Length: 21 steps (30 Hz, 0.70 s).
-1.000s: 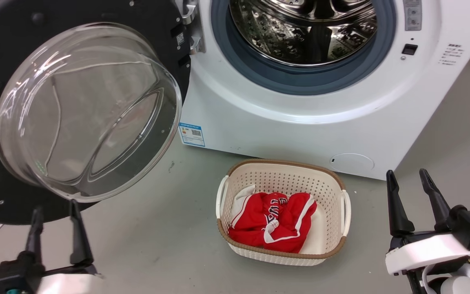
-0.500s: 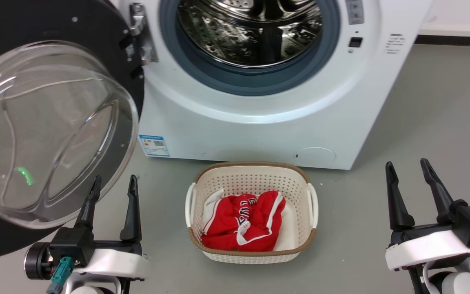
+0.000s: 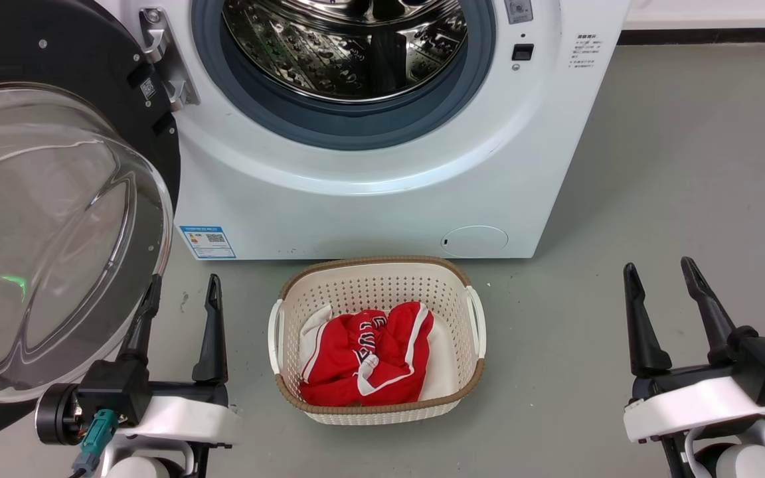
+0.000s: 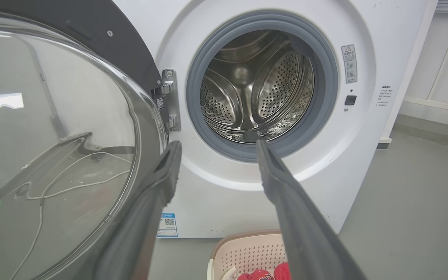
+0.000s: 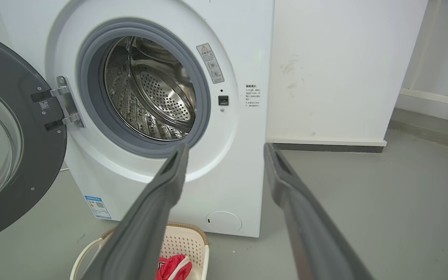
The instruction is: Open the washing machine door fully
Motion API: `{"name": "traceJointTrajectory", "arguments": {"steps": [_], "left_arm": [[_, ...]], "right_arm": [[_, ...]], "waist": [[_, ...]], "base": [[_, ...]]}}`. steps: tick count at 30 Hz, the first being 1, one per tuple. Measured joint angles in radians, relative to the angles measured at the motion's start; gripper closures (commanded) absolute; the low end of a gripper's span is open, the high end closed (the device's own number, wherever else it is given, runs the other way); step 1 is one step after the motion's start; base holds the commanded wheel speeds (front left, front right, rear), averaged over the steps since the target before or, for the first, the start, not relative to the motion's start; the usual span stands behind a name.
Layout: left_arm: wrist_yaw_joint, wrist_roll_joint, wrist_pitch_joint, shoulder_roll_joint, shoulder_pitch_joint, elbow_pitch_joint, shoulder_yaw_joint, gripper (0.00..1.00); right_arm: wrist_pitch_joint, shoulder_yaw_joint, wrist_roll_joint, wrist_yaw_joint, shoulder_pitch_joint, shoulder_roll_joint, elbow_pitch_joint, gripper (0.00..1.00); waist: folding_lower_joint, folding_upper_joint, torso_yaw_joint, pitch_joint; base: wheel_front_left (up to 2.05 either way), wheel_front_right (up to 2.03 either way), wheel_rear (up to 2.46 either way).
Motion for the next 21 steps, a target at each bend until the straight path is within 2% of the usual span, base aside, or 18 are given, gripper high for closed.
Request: {"name": "traceJointTrajectory", "arguments": {"steps": [21], "left_arm": [[-0.007, 0.011, 0.0, 0.002, -0.001, 0.012, 0.007, 0.0]], "right_arm": [[-0.005, 0.005, 0.018, 0.0, 0.003, 0.0, 0.018, 0.0]], "waist": [[0.0, -0.0001, -0.004, -0.011]], "base": [[0.0, 0.0, 0.0]]}}
